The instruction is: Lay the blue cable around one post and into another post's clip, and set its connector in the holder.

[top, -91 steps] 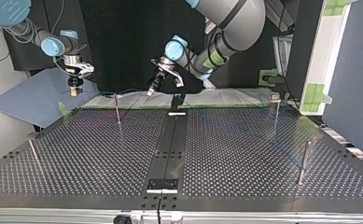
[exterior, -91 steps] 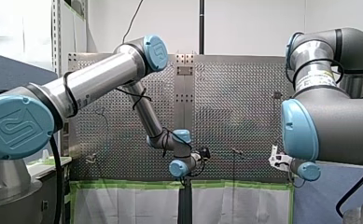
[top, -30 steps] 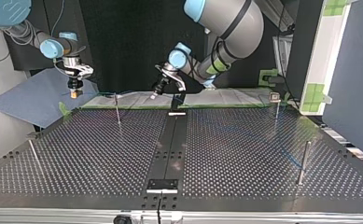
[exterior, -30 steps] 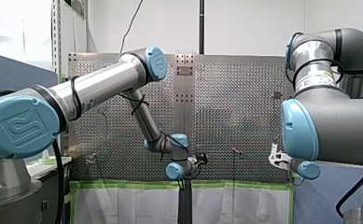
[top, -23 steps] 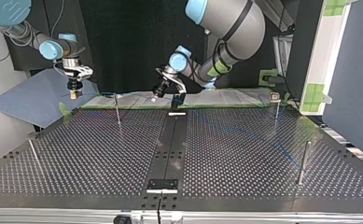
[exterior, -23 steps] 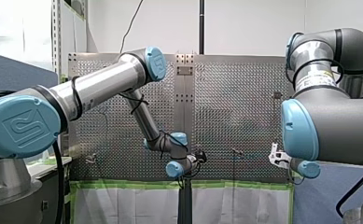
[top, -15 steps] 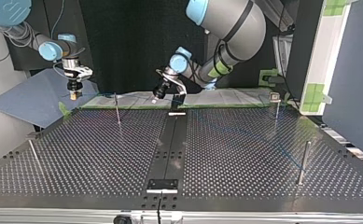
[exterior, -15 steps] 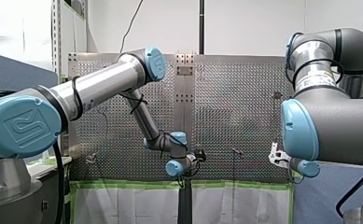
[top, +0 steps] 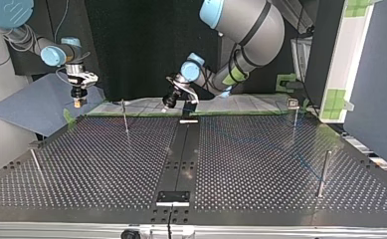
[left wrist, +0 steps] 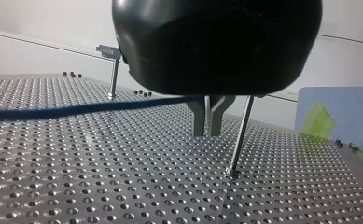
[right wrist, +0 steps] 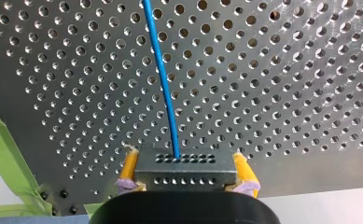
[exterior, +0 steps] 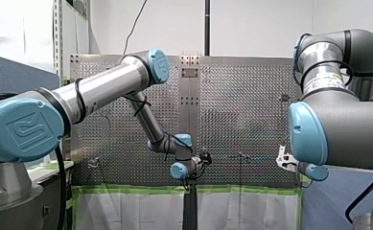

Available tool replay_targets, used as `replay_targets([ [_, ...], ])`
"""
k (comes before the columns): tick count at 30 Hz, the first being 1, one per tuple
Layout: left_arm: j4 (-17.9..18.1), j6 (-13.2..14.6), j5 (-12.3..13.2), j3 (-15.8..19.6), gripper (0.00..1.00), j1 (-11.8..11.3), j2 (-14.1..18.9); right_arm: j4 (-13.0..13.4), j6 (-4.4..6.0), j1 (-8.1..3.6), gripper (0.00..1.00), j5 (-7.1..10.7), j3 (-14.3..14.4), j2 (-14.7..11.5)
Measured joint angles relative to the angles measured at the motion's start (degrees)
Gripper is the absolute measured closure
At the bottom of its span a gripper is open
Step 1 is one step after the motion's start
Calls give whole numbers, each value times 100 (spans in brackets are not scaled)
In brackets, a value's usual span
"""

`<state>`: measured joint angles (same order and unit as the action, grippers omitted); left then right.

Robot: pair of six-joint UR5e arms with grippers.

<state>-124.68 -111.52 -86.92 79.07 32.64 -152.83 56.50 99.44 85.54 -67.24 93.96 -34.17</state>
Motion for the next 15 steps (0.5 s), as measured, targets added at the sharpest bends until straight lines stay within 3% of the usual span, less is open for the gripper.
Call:
replay_targets([
  [8, -4, 1, 49, -8, 100, -1, 3, -6, -2, 22, 100, -1, -3, 2],
  [9, -4, 0, 56, -9, 89, -1, 3, -6, -2, 27, 100, -1, -3, 2],
  [10, -6, -4, 61, -9, 72, -1, 4, -6, -2, 31, 100, -2, -3, 3],
  [11, -11, -6, 68, -9, 72, -1, 4, -6, -2, 35, 100, -3, -3, 4],
  [13, -25, -4, 84, -8, 44, -1, 4, -7, -2, 45, 100, -5, -3, 3],
  [14, -36, 0, 105, -8, 44, -1, 4, -7, -2, 49, 100, -4, -4, 4],
  [15, -45, 6, 125, -8, 20, 0, 4, -7, -2, 55, 100, -3, -3, 4],
])
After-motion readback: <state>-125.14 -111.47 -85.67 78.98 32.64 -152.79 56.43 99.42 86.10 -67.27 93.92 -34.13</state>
